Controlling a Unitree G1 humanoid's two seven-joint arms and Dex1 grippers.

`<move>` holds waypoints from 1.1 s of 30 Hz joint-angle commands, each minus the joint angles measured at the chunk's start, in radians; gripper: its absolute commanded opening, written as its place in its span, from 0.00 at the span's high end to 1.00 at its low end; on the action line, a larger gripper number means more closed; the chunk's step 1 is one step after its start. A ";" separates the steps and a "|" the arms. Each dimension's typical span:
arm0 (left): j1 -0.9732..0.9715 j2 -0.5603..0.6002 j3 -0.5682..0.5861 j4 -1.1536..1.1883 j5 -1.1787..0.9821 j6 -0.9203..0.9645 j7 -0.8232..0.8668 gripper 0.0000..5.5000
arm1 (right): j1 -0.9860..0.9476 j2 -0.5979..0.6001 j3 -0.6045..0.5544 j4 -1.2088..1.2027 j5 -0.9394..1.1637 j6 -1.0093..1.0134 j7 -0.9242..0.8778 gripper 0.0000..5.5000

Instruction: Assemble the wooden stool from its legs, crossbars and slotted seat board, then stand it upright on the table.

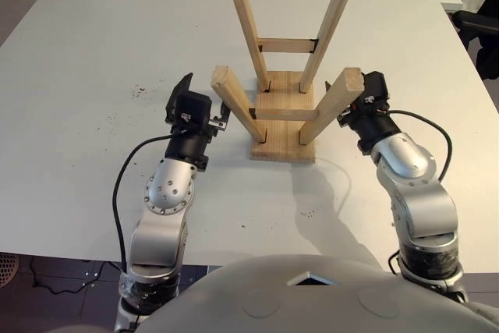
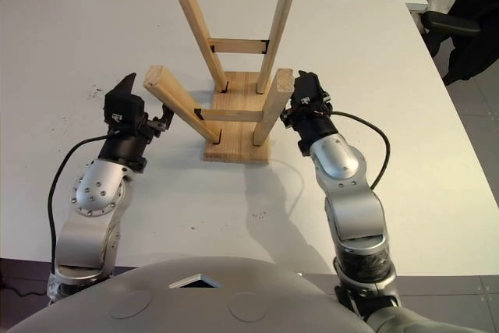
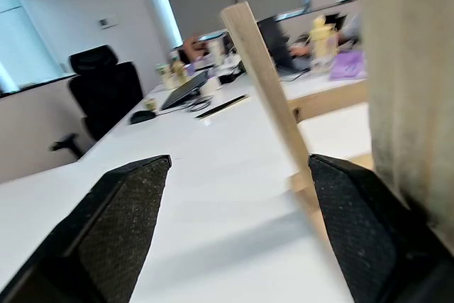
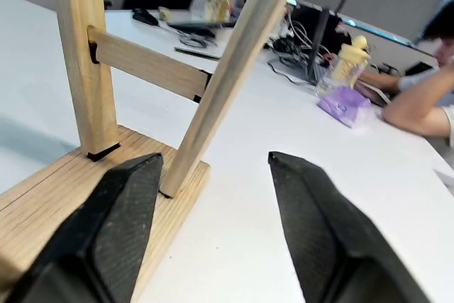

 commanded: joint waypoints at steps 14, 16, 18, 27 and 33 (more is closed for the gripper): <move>-0.133 -0.051 0.259 0.028 -0.192 0.120 -0.062 0.34 | -0.140 -0.060 -0.159 0.279 -0.036 -0.151 -0.017 0.50; -0.251 -0.066 0.293 -0.024 -0.284 0.167 -0.083 0.34 | -0.149 -0.058 -0.169 0.302 -0.035 -0.174 -0.020 0.50; -0.407 -0.101 0.321 -0.087 -0.404 0.257 -0.084 0.34 | -0.153 -0.048 -0.168 0.312 -0.033 -0.187 -0.023 0.50; -0.927 -0.143 0.464 -0.096 -0.675 0.596 0.063 0.34 | -0.152 -0.017 -0.148 0.311 -0.032 -0.207 -0.021 0.50; -0.535 -0.107 0.289 -0.007 -0.654 0.638 0.040 0.34 | -0.130 0.005 -0.112 0.300 -0.031 -0.203 -0.015 0.50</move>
